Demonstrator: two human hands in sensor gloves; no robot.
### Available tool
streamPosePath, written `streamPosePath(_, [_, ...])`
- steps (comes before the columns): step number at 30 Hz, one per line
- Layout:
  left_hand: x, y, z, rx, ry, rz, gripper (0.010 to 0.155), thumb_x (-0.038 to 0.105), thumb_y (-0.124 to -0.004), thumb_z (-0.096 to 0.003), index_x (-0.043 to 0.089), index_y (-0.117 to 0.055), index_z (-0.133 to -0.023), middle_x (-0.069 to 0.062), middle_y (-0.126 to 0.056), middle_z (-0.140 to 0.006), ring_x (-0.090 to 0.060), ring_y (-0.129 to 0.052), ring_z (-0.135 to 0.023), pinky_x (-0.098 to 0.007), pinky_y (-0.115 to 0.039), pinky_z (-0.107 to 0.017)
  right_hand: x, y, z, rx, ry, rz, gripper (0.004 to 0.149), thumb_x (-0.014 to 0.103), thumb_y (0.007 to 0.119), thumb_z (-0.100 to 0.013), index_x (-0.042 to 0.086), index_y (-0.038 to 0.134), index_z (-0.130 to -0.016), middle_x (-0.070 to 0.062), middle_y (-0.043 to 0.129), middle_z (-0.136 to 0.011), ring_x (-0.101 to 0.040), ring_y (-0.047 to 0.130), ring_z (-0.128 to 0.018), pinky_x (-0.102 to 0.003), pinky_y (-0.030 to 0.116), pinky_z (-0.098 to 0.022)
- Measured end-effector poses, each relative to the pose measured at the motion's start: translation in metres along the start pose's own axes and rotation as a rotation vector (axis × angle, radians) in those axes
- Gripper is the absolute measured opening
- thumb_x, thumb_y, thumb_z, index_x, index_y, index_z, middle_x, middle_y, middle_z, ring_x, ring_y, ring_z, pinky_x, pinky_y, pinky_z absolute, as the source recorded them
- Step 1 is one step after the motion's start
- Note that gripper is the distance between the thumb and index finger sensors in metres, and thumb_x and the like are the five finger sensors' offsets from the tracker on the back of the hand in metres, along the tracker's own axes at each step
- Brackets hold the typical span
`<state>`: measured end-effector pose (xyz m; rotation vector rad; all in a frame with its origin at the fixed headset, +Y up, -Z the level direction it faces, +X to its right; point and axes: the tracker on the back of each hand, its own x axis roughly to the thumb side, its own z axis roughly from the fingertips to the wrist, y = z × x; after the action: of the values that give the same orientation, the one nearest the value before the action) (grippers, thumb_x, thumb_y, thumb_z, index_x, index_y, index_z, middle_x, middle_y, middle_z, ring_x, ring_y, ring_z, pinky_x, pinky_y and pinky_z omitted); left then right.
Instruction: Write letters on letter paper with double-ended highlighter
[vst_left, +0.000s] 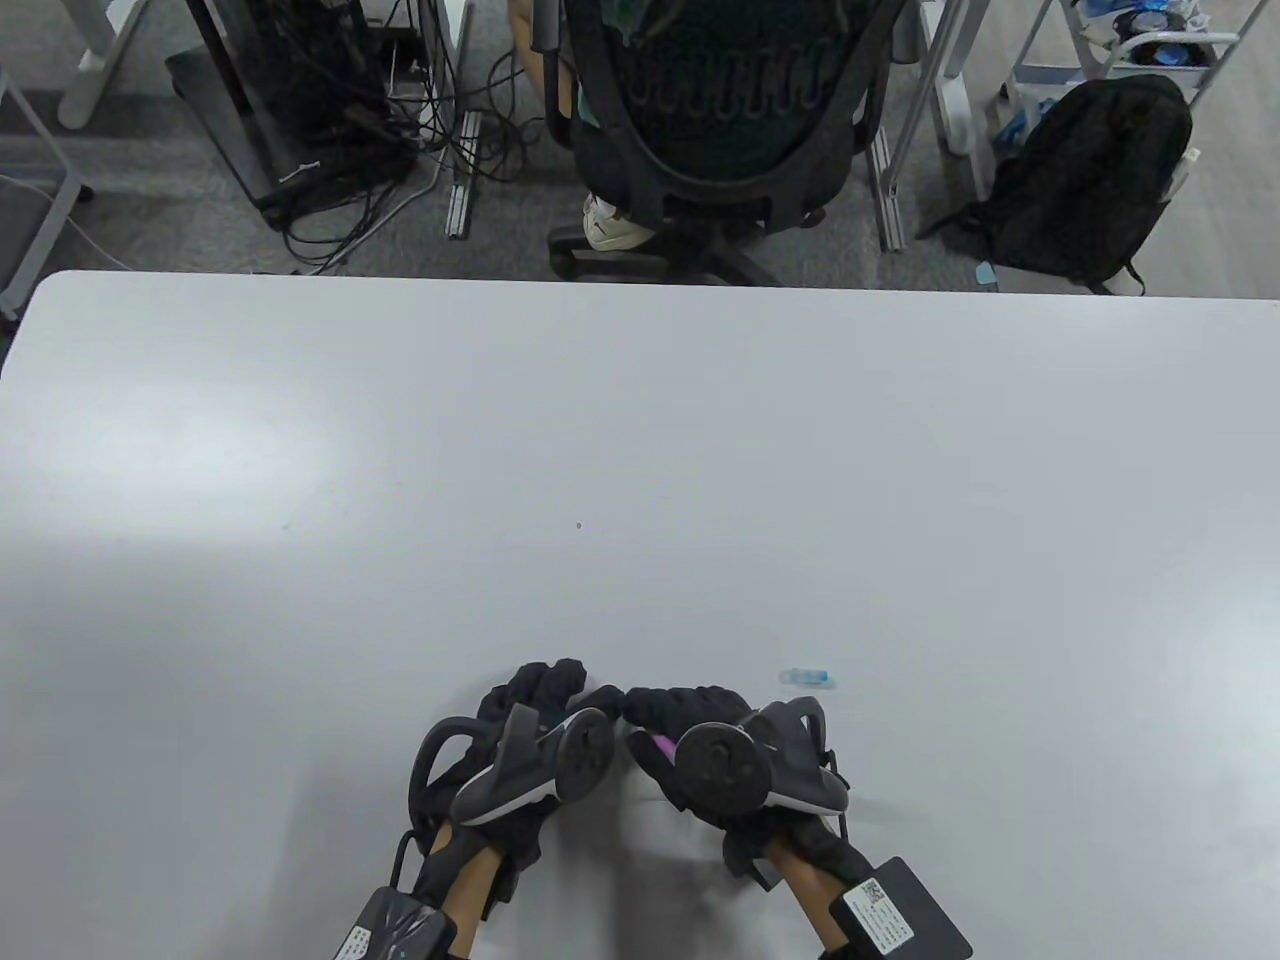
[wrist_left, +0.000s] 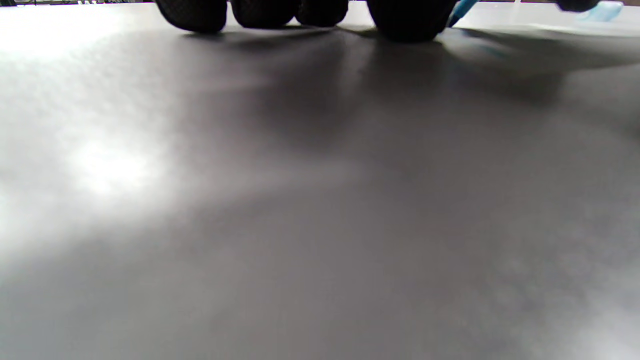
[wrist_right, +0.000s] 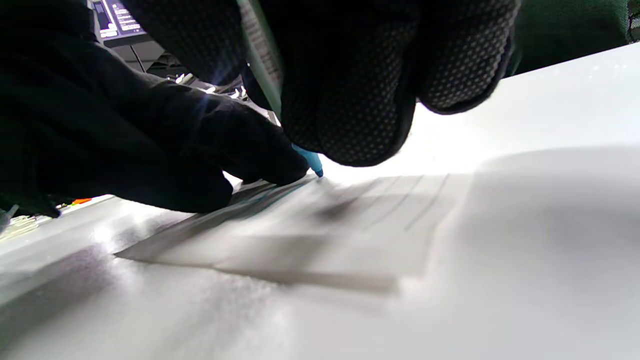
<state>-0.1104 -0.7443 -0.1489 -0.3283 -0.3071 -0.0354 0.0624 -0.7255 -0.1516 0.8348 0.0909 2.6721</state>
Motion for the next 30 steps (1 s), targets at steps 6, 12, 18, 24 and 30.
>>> streamPosePath(6, [0.000,0.000,0.000,0.000,0.001,-0.001,0.052,0.039,-0.064,-0.0614,0.046,-0.047,-0.110,-0.001,-0.038,-0.124,-0.032,-0.046,-0.114,-0.056,-0.055,-0.082,-0.005,-0.004,0.006,-0.007,0.014,0.010,0.050,0.039,0.070,-0.054,0.009,0.076,-0.094,-0.023,0.093,-0.076,-0.034,0.099,-0.059,-0.062,0.076,-0.058])
streamPosePath(12, [0.000,0.000,0.000,0.001,0.001,-0.004,0.052,0.039,-0.064,-0.0614,0.046,-0.047,-0.110,-0.001,-0.038,-0.124,-0.032,-0.046,-0.114,-0.056,-0.055,-0.083,0.004,0.000,0.014,0.033,-0.057,-0.025,0.050,0.040,0.069,-0.054,0.012,0.076,-0.094,-0.021,0.094,-0.077,-0.032,0.099,-0.060,-0.060,0.077,-0.059])
streamPosePath(18, [0.000,0.000,0.000,0.000,0.004,-0.007,0.052,0.039,-0.064,-0.0615,0.046,-0.047,-0.110,-0.001,-0.038,-0.124,-0.032,-0.046,-0.114,-0.056,-0.056,-0.083,0.002,-0.006,0.018,0.011,-0.029,0.027,0.050,0.040,0.069,-0.054,0.008,0.078,-0.092,-0.022,0.095,-0.073,-0.033,0.100,-0.055,-0.061,0.078,-0.056])
streamPosePath(24, [0.000,0.000,0.001,0.001,0.004,-0.008,0.052,0.040,-0.064,-0.0616,0.046,-0.047,-0.110,-0.001,-0.038,-0.124,-0.032,-0.046,-0.114,-0.056,-0.055,-0.083,0.007,-0.005,0.029,0.036,-0.071,0.009,0.050,0.040,0.069,-0.054,0.009,0.079,-0.091,-0.022,0.096,-0.072,-0.032,0.101,-0.055,-0.060,0.078,-0.056])
streamPosePath(30, [0.000,0.000,0.000,0.000,0.003,-0.005,0.051,0.039,-0.064,-0.0622,0.045,-0.047,-0.110,-0.001,-0.038,-0.124,-0.033,-0.046,-0.114,-0.056,-0.056,-0.082,0.012,-0.002,0.030,0.085,-0.116,-0.004,0.049,0.042,0.069,-0.054,0.014,0.077,-0.094,-0.019,0.094,-0.077,-0.031,0.100,-0.060,-0.058,0.077,-0.059])
